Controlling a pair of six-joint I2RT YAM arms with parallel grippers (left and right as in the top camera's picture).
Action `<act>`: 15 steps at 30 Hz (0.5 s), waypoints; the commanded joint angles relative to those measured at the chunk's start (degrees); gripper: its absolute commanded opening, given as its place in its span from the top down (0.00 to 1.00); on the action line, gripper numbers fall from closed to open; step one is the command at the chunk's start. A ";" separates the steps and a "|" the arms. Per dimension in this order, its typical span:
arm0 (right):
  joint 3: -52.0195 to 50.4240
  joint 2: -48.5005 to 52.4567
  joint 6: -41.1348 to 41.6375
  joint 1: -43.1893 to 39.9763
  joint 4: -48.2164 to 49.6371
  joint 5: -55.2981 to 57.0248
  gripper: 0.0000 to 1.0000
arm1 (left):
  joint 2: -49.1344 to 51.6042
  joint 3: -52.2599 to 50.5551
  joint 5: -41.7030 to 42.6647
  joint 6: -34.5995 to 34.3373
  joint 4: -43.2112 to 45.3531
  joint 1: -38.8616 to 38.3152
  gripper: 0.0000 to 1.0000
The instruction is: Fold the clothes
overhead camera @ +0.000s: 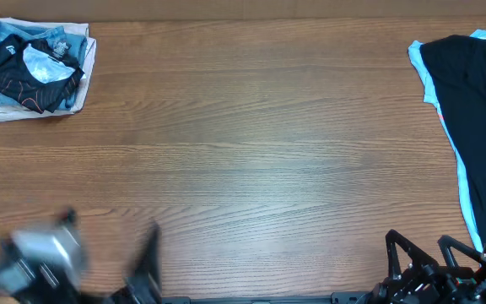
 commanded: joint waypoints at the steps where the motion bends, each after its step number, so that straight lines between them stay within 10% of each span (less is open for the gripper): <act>1: -0.20 -0.02 -0.46 2.80 0.20 -2.56 0.00 | -2.80 -4.48 4.09 4.07 0.55 -4.92 0.00; 15: 0.98 -0.59 -0.42 19.10 2.29 2.93 0.00 | -3.26 -14.58 -12.04 6.21 1.90 -30.97 0.00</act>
